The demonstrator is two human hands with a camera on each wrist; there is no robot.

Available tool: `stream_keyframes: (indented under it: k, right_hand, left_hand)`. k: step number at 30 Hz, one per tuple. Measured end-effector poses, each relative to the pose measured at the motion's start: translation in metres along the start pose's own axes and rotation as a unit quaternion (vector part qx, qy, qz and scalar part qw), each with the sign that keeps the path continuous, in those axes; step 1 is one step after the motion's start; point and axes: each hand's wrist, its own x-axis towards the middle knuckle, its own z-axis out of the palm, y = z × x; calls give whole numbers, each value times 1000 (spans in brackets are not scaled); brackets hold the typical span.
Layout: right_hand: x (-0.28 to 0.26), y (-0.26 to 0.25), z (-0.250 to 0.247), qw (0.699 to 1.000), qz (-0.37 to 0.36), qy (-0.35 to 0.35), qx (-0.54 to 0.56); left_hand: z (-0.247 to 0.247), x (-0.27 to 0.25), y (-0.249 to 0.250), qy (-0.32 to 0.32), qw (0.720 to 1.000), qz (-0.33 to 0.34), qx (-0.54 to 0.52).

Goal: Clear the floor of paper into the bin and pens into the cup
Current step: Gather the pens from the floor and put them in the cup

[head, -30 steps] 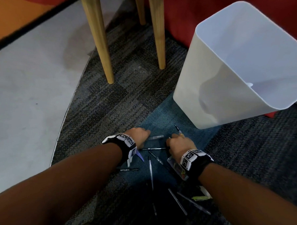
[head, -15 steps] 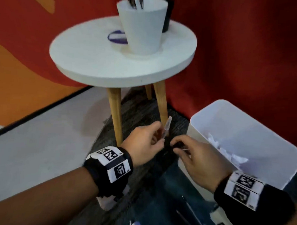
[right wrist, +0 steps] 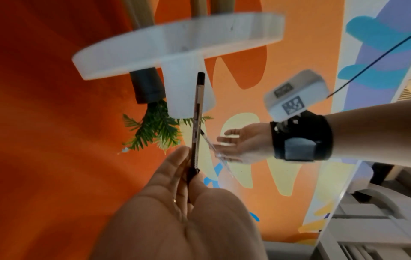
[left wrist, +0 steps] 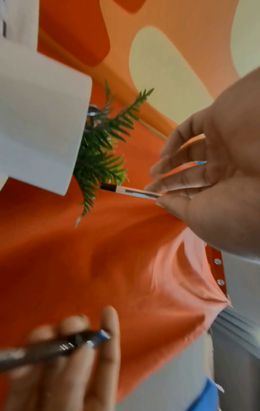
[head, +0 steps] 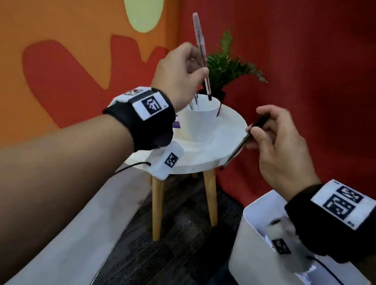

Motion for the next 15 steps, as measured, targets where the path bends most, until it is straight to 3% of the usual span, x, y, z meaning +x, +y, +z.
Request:
stream_keyframes:
  k: [2, 7, 10, 15]
  right_hand:
    - [16, -12, -5, 999, -18, 25, -10]
    - [61, -41, -6, 995, -60, 81, -26]
    - [84, -50, 6, 991, -83, 105, -14]
    - [113, -50, 44, 989, -94, 115, -19]
  left_hand:
    - [2, 19, -9, 10, 999, -23, 37]
    - [18, 24, -36, -52, 979, -104, 169]
    - [24, 16, -51, -96, 968, -141, 183]
    - [22, 12, -62, -103, 968, -165, 157]
